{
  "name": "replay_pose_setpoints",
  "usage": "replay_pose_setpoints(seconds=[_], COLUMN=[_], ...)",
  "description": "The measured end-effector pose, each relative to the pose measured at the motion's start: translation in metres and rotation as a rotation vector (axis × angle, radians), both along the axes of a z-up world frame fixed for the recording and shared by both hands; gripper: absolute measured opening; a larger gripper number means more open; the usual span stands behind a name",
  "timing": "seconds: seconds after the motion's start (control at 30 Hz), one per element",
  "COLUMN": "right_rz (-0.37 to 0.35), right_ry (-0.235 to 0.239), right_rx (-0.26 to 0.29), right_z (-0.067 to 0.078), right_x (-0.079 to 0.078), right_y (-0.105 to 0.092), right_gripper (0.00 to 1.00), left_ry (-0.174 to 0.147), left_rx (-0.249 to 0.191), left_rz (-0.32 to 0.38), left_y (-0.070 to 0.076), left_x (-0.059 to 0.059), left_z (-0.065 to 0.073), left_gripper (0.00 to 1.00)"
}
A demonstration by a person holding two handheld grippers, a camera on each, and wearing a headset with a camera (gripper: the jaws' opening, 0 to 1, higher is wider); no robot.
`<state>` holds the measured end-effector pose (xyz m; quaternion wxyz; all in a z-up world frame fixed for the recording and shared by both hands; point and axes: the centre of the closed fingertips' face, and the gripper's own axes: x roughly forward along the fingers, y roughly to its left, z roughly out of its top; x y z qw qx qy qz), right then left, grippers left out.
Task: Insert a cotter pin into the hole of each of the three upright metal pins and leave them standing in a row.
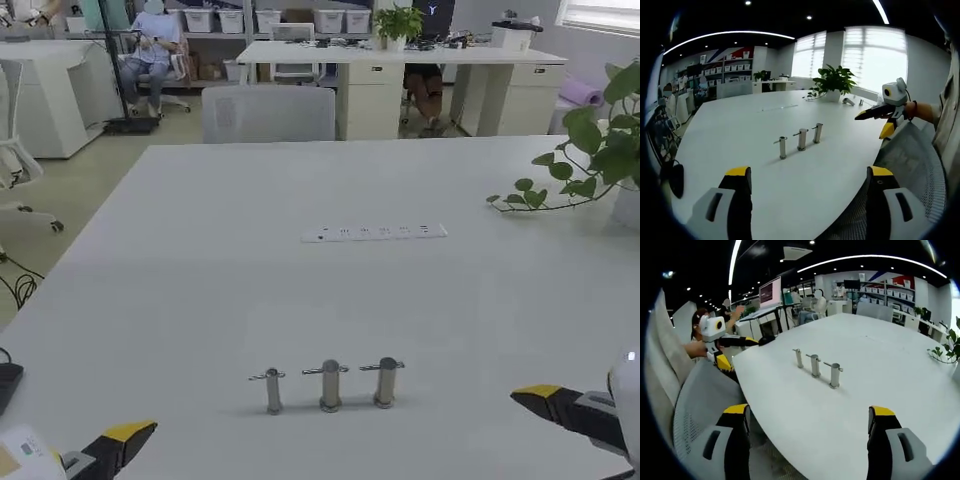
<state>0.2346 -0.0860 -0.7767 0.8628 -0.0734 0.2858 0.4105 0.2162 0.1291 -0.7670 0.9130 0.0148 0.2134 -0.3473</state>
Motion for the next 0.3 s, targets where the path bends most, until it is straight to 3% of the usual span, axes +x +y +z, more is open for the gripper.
replay_pose_setpoints(seconds=[0.3], right_rz=[0.001], right_ry=[0.008], right_rx=[0.009], right_z=[0.0002], right_x=[-0.0047], right_y=[0.0041], right_gripper=[1.00], left_ry=[-0.008], left_rx=[0.002], left_rz=[0.006], left_y=[0.0036], left_x=[-0.0017], left_z=[-0.0006], left_gripper=[0.99])
